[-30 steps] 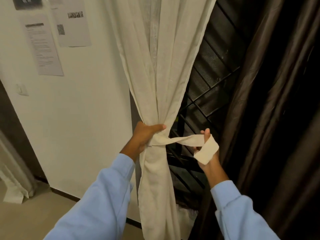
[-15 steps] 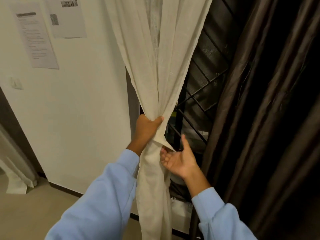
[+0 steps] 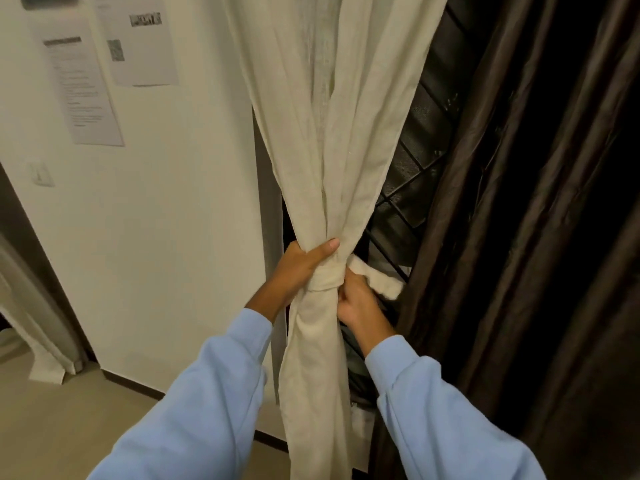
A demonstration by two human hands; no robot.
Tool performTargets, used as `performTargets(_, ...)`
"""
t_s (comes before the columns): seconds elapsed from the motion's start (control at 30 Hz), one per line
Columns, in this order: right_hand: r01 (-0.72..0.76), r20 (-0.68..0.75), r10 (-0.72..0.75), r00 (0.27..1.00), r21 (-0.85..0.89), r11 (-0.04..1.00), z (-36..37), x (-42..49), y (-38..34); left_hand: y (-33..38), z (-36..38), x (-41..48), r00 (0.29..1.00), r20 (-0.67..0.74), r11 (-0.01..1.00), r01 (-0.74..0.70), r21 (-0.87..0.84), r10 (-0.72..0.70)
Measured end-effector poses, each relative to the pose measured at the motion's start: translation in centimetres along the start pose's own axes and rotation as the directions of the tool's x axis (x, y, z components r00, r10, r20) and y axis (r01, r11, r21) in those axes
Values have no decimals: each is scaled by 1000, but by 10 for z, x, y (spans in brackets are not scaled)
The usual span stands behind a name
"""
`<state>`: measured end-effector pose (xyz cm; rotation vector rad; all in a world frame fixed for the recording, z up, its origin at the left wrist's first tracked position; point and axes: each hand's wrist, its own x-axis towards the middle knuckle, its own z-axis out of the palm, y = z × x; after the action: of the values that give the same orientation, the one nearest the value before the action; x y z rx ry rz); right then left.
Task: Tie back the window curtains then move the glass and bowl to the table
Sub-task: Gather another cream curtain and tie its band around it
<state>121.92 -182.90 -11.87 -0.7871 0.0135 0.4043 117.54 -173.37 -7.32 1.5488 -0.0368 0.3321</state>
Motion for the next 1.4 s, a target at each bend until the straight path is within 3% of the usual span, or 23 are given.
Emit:
performTargets(0.07, -51, -49, 43, 998, -188, 981, 5, 5, 2, 3, -4, 1, 998, 68, 997, -4, 77, -1)
performTargets(0.17, -162, -83, 142, 986, -326, 931, 12, 6, -1, 9, -8, 3, 988, 153, 990, -16, 141, -6)
performTargets(0.3, -204, -40, 210, 977, -476, 856, 14, 5, -8, 7, -12, 4, 989, 129, 965, -103, 242, 73)
performTargets(0.43, -101, -16, 108, 994, -503, 858, 2, 7, -7, -1, -21, 8, 990, 88, 949, -127, 289, 106)
performTargets(0.57, 89, 212, -17, 977, -331, 939, -20, -14, 12, -4, -22, 12, 994, 45, 927, -106, 359, 96)
performTargets(0.63, 285, 294, -152, 944, -485, 827, -21, -24, 23, -2, -20, 13, 995, 78, 894, -89, 439, 61)
performTargets(0.7, 393, 261, -293, 920, -618, 681, -17, -24, 29, 4, -21, 13, 985, 169, 883, -97, 458, 20)
performTargets(0.83, 451, 208, -424, 882, -637, 625, -14, -21, 21, 13, -50, 16, 924, 366, 798, -137, 587, -110)
performTargets(0.9, 453, 184, -449, 874, -641, 619, -18, -21, 15, 7, -70, 19, 936, 344, 706, -191, 682, -78)
performTargets(1.03, 461, 166, -490, 856, -676, 575, -21, -19, 10, -4, -86, 14, 974, 204, 758, -204, 620, 96)
performTargets(1.13, 491, 169, -541, 824, -690, 532, -21, -16, 12, -6, -85, 11, 970, 167, 726, -241, 644, 174)
performTargets(1.4, 606, 155, -693, 704, -641, 471, -28, -14, 21, -20, -102, 5, 992, 66, 663, -120, 739, 106)
